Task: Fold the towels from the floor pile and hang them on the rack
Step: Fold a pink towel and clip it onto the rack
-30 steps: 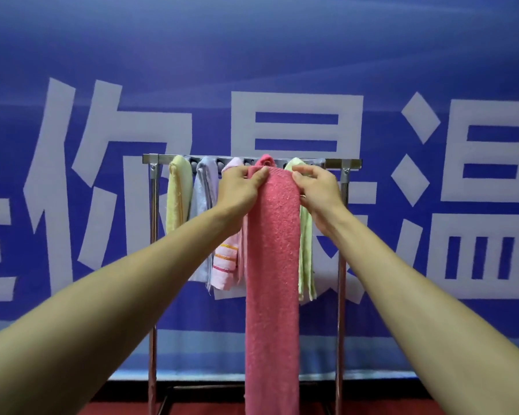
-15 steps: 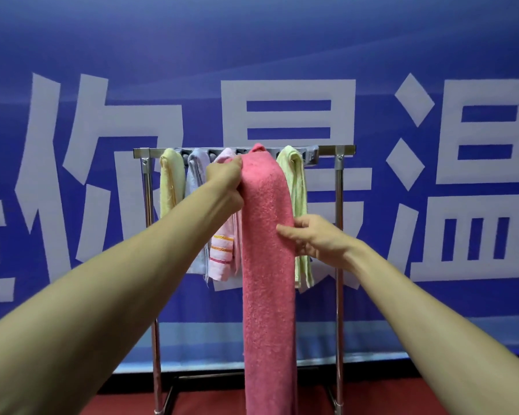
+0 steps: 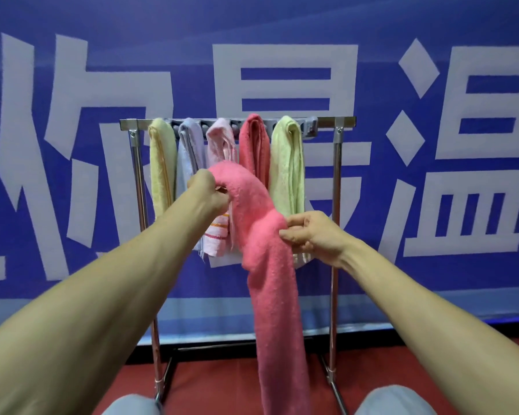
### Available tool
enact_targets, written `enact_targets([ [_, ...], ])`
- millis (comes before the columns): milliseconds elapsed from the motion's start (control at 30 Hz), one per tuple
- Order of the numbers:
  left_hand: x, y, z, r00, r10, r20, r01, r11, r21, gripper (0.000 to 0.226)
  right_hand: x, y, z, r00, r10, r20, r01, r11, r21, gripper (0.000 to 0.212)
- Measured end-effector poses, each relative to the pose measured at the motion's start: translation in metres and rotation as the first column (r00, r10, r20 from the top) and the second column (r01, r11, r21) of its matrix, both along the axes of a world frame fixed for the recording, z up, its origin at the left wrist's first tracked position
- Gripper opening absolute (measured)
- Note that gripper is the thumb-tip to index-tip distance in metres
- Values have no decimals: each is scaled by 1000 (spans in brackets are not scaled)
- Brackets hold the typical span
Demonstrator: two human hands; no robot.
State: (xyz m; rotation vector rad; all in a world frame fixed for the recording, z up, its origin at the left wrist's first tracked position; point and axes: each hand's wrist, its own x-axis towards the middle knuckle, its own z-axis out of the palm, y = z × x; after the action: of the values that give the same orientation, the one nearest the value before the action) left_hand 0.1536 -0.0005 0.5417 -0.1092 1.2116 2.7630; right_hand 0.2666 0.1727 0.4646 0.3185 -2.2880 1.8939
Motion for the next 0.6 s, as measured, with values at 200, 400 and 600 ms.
enact_targets([
  [200,-21,12,-91,940,-342,10,311,841,-442,37,-17,-15,19,976,-216,-20,205,949,-239,20],
  [400,12,2,-115,910,-415,-18,290,667,-686,65,-24,-18,38,958,-287,-16,261,891,-371,11],
  [600,34,-5,-111,870,-388,-304,-68,515,-854,73,-34,-12,44,954,-290,72,280,787,-549,12],
])
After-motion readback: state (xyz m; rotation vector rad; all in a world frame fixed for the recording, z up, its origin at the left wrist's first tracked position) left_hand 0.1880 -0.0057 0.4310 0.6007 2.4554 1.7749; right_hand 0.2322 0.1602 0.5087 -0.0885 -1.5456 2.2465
